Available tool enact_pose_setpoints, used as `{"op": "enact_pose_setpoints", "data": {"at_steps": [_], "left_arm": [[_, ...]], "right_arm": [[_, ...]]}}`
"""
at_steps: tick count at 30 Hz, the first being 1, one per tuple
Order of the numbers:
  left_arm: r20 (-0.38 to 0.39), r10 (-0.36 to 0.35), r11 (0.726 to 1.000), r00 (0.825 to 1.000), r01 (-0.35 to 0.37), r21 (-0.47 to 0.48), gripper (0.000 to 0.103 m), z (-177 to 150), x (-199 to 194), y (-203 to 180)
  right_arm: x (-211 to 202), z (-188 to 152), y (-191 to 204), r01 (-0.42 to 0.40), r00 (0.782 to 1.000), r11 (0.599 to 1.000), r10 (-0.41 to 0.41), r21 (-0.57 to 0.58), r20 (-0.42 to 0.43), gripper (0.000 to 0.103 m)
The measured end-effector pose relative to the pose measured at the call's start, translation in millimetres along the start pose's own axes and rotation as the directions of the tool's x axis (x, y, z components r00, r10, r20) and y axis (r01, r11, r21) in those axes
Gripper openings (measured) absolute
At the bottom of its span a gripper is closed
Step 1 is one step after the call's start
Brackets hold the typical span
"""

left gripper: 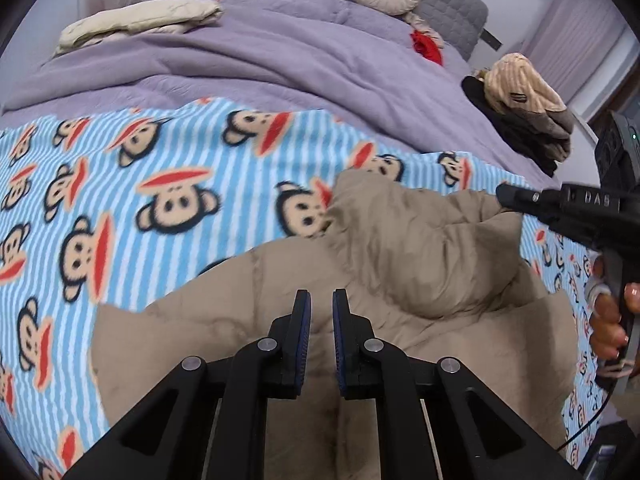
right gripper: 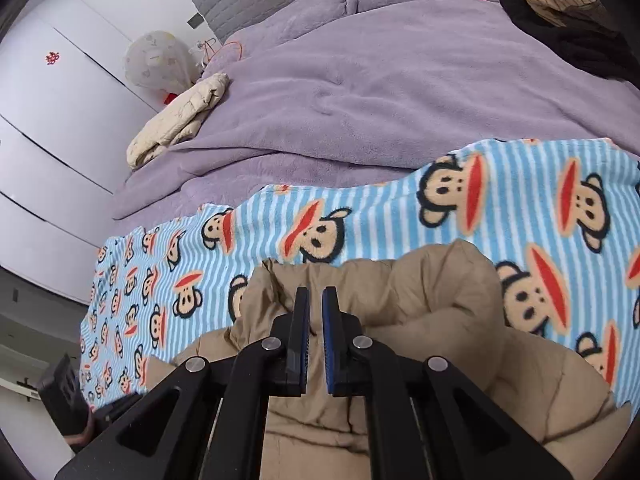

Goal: Fold large clothes
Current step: 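Grasp the jacket hem with the left tool while the right tool grasps it too, then lift the hem with both tools and fold it toward the collar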

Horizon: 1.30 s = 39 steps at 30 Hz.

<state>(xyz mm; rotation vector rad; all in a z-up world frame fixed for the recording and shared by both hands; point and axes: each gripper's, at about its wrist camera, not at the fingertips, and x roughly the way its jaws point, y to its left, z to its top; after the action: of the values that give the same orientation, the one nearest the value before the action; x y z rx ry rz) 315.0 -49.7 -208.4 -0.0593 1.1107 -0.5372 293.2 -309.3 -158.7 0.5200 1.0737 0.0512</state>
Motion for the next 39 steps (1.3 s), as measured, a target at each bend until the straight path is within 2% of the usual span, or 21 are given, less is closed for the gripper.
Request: {"op": "enact_pose_setpoints", "data": {"at_steps": [3,4,5,6,7,8,11,12,14,16,20,21,23,25,26,28,32,36,39], "left_arm": [[-0.026,-0.011,0.999,1.000,0.013,0.046,0.012,15,31,-27],[-0.036,-0.001,0.999,0.999,0.003,0.049,0.012,16,43,-35],[-0.053,0.040,0.998,0.998,-0.038,0.048,0.012,15,57,-36],[-0.078,0.088,0.996,0.993,-0.085,0.037,0.012,11,69,-36],[-0.101,0.099,0.995,0.990,-0.098,0.015,0.012,6,78,-31],[-0.110,0.080,0.996,0.991,-0.082,-0.016,0.012,4,82,-24],[-0.111,0.051,0.997,0.992,-0.058,-0.053,0.012,5,76,-14],[-0.108,0.057,0.997,0.993,-0.062,-0.046,0.012,6,73,-14],[-0.098,0.065,0.997,0.993,-0.069,-0.038,0.012,7,66,-12],[-0.084,0.071,0.996,0.994,-0.075,-0.042,0.012,8,59,-11],[-0.068,0.091,0.993,0.994,-0.096,-0.064,0.012,6,43,-9],[-0.065,0.099,0.993,0.993,-0.103,-0.065,0.012,5,38,-8],[-0.067,0.110,0.991,0.992,-0.114,-0.064,0.012,2,28,-7],[-0.074,0.121,0.990,0.990,-0.126,-0.059,0.012,-4,15,-6],[-0.074,0.126,0.990,0.989,-0.130,-0.054,0.012,-8,8,-6],[-0.072,0.135,0.990,0.988,-0.139,-0.040,0.012,-16,-5,-5],[-0.087,0.165,0.986,0.982,-0.167,-0.012,0.012,-36,-24,-8],[-0.112,0.209,0.978,0.971,-0.211,0.002,0.012,-61,-43,-14],[-0.128,0.214,0.976,0.968,-0.217,-0.008,0.012,-80,-59,-18]], "right_arm": [[7,-19,-6,0.021,0.997,0.999,-0.024,-0.040,-0.074,0.007],[13,-24,-10,0.056,0.994,0.997,-0.060,-0.046,-0.089,0.007],[20,-28,-17,0.085,0.991,0.996,-0.088,-0.038,-0.097,0.007],[26,-30,-29,0.110,0.989,0.994,-0.112,-0.021,-0.100,0.005],[33,-31,-41,0.139,0.985,0.990,-0.137,0.009,-0.105,0.001],[39,-30,-58,0.143,0.984,0.987,-0.134,0.070,-0.119,0.000],[40,-32,-94,0.054,0.993,0.963,-0.024,0.262,-0.114,0.000],[35,-32,-94,0.041,0.995,0.959,-0.013,0.279,-0.102,0.000],[22,-34,-84,-0.018,0.997,0.962,0.036,0.274,-0.064,0.006],[11,-36,-69,-0.091,0.994,0.966,0.103,0.243,-0.038,0.006],[12,-39,-32,-0.192,0.977,0.969,0.203,0.154,-0.059,0.006],[19,-40,-23,-0.173,0.979,0.978,0.184,0.118,-0.088,0.006],[40,-42,-14,-0.076,0.985,0.994,0.088,0.082,-0.149,0.006],[56,-41,-24,0.029,0.986,0.994,-0.011,0.106,-0.166,0.006],[56,-40,-35,0.042,0.989,0.988,-0.020,0.147,-0.150,0.005],[40,-40,-49,0.003,0.994,0.970,0.023,0.242,-0.103,0.006],[-8,-50,-48,-0.007,0.997,0.980,0.021,0.199,-0.072,0.006],[-51,-86,-52,-0.002,0.995,0.978,0.022,0.207,-0.094,0.006],[-80,-123,-57,0.016,0.993,0.973,0.010,0.228,-0.114,0.006]]}}
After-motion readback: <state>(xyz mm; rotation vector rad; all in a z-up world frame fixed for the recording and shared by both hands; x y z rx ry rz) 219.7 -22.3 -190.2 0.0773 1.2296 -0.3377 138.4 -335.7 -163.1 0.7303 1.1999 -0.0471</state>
